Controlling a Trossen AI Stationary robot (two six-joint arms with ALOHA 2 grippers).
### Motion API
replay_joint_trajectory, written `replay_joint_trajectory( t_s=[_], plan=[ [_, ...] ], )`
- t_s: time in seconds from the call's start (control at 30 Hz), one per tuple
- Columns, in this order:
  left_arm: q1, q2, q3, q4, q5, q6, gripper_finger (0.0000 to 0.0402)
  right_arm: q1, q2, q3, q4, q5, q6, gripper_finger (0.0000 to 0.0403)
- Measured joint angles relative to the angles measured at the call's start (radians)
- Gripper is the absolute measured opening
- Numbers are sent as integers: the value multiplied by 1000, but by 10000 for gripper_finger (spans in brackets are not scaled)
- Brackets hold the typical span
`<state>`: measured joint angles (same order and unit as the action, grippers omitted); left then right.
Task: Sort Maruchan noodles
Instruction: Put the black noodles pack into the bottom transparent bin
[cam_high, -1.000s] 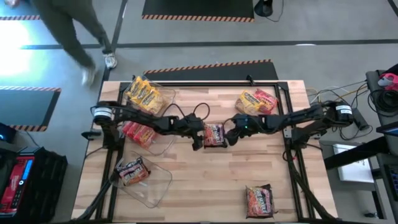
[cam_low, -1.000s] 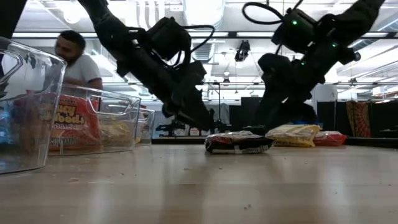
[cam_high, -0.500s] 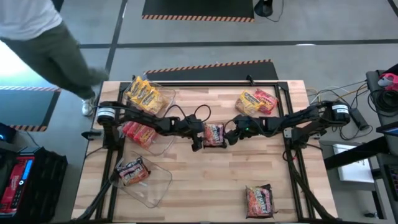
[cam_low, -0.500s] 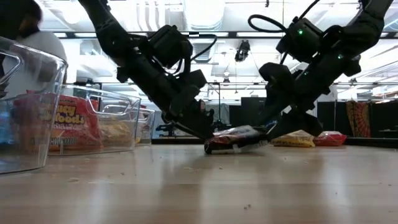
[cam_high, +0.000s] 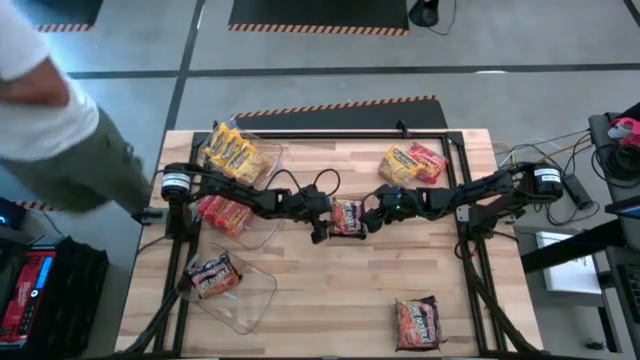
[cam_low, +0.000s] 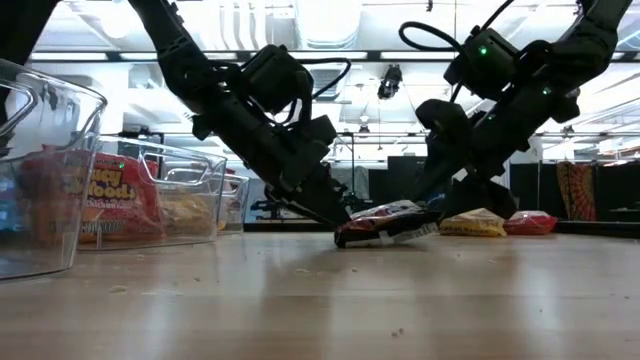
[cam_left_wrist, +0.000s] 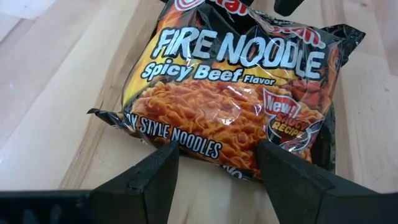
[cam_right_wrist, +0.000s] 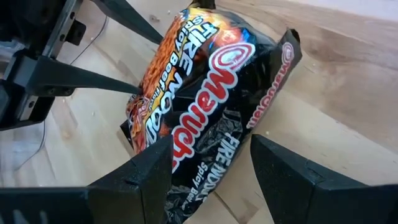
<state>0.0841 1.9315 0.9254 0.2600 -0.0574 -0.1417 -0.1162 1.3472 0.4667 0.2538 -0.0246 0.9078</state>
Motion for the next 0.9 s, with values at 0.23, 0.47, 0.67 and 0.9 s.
replay_joint_trajectory(
  t_s=[0.23,0.47,0.67,0.9],
  plan=[
    [0,1,-1,-16,0,-14,201,0,0,0,7,2,-17,203],
    [0,2,-1,-20,-1,-28,201,0,0,-10,16,25,-22,203],
    [0,3,-2,-21,-1,-28,201,0,0,-12,72,36,-48,203],
    [0,3,-3,-22,-3,-36,201,0,30,-13,83,48,-58,203]
  ],
)
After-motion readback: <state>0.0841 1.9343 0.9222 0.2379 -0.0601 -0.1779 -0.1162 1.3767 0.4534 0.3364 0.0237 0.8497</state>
